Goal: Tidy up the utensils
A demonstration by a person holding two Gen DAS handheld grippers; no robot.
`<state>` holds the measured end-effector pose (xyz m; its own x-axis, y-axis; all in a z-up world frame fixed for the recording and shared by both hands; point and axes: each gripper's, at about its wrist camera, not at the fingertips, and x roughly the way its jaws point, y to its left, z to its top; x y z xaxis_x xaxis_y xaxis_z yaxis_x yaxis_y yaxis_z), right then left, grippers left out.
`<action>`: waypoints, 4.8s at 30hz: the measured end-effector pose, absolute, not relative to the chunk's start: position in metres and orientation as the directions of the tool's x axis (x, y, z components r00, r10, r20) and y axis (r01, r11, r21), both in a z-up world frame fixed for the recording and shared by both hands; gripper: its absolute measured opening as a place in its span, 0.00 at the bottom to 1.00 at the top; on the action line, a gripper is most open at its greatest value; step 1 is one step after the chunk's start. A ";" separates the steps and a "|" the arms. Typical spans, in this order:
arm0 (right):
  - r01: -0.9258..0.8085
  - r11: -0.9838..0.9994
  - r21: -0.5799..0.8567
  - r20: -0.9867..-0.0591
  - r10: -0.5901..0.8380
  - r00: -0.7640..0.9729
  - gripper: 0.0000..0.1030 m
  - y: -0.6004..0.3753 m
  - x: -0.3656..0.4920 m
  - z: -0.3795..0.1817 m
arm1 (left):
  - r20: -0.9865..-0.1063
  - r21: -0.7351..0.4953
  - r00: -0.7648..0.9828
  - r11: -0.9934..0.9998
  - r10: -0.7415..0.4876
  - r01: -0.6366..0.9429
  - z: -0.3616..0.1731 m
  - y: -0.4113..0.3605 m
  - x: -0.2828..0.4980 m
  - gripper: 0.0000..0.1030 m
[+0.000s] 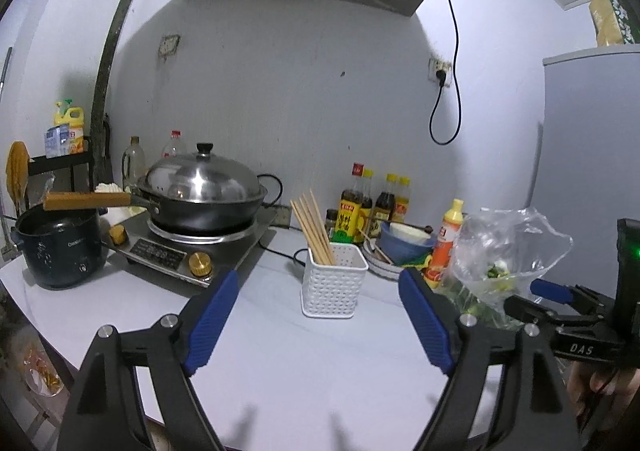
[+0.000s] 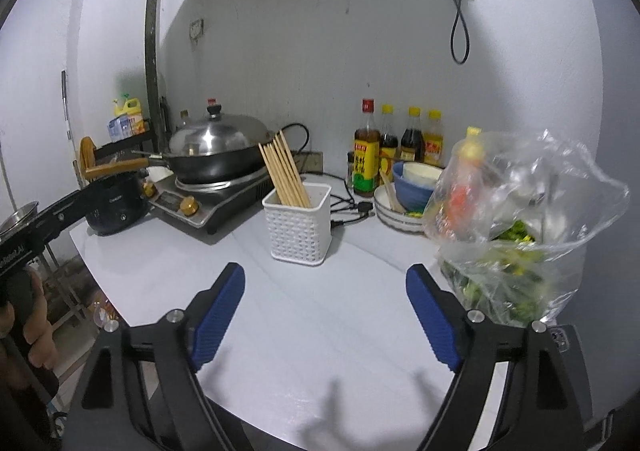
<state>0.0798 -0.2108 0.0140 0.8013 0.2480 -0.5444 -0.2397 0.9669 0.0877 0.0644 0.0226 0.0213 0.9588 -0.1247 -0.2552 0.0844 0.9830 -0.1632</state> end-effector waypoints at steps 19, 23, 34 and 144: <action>-0.254 0.966 0.054 -0.397 0.254 0.882 0.95 -0.205 0.017 0.086 | -0.124 -0.102 0.984 0.988 -0.131 0.119 0.066 0.024 0.005 0.96; -0.251 0.967 0.043 -0.360 0.249 0.899 0.96 -0.206 0.004 0.099 | -0.109 -0.074 0.988 0.992 -0.110 0.102 0.075 0.023 -0.005 1.00; -0.252 0.967 0.042 -0.258 0.254 0.932 0.98 -0.208 -0.029 0.127 | -0.076 -0.065 0.997 0.998 -0.029 0.024 0.092 0.032 -0.024 1.00; -0.266 0.964 0.017 -0.225 0.263 0.938 1.00 -0.191 -0.023 0.132 | -0.021 -0.094 0.999 0.995 0.036 -0.037 0.101 0.050 -0.033 1.00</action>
<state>-0.0233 -0.1913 0.1321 0.9383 0.2626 -0.2250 -0.2657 0.9639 0.0168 -0.0334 0.0502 0.1007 0.9992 0.0356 -0.0205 -0.0373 0.9948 -0.0944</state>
